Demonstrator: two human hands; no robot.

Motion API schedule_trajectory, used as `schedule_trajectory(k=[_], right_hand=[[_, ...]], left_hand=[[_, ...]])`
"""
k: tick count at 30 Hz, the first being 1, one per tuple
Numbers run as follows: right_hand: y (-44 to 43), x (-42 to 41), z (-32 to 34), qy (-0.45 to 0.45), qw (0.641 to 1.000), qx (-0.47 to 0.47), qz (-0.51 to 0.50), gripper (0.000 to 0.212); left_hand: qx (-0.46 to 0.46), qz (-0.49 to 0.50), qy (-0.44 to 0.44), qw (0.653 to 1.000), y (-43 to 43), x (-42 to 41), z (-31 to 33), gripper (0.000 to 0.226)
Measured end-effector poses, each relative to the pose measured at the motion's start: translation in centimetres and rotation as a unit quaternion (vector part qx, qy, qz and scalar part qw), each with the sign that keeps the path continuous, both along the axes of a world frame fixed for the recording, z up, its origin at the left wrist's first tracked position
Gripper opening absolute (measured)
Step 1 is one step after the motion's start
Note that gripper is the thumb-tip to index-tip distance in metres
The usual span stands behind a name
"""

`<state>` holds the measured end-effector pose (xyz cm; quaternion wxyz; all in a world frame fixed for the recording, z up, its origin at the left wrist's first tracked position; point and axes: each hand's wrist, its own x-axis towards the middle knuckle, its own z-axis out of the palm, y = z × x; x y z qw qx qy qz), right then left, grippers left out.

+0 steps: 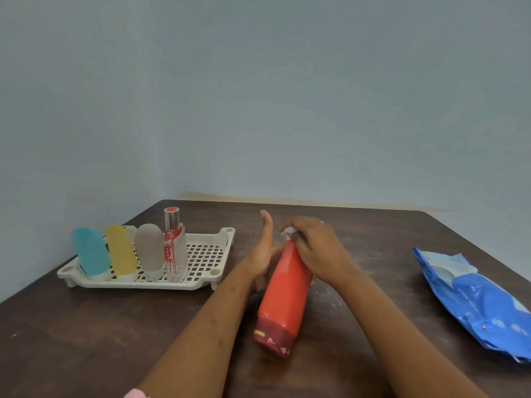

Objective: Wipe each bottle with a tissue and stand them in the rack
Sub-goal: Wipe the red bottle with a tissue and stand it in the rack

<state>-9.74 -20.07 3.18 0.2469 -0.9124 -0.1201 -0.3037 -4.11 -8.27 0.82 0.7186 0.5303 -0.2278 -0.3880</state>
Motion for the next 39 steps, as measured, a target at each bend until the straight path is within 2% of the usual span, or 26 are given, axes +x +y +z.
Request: schedule_trajectory(k=[5, 11, 14, 17, 22, 27, 30, 32, 35, 39], right_hand=[[1.1, -0.6, -0.1, 0.020, 0.995, -0.096, 0.017, 0.015], [2.0, -2.5, 0.1, 0.050, 0.994, -0.056, 0.083, 0.017], [2.6, -3.7, -0.1, 0.053, 0.987, -0.071, 0.135, 0.022], [2.2, -4.2, -0.3, 0.023, 0.980, -0.094, 0.172, 0.027], [0.5, -2.5, -1.1, -0.017, 0.994, -0.068, 0.089, 0.022], [-1.0, -0.8, -1.6, -0.002, 0.999, 0.015, -0.033, 0.019], [-0.8, -0.7, -1.8, 0.009, 0.998, 0.026, -0.058, 0.022], [-0.3, -0.8, -1.9, -0.004, 0.998, 0.009, -0.058, 0.022], [1.0, -1.7, -2.0, -0.014, 1.000, -0.001, -0.007, 0.021], [2.5, -3.2, -1.7, 0.005, 0.997, -0.035, 0.074, 0.020]], left_hand=[[0.045, 0.049, -0.037, 0.997, 0.2, 0.0, 0.0, 0.100], [0.065, 0.057, -0.021, 0.996, 0.1, 0.8, -0.3, 0.104], [0.083, 0.052, 0.003, 0.995, 0.1, 1.2, 0.0, 0.102], [0.074, 0.047, 0.024, 0.996, 0.1, 0.8, 0.2, 0.111], [0.051, 0.045, -0.029, 0.997, 0.0, 0.8, -0.4, 0.097], [0.066, -0.058, -0.040, 0.995, 0.2, 0.6, -0.1, 0.112], [0.074, -0.078, -0.037, 0.993, 0.1, 1.2, -0.3, 0.113], [0.062, -0.053, -0.032, 0.996, -0.1, 0.9, -0.2, 0.110], [0.041, 0.035, -0.006, 0.999, -0.2, 1.4, -0.5, 0.091], [0.034, 0.074, 0.050, 0.995, 0.1, 1.6, -0.3, 0.101]])
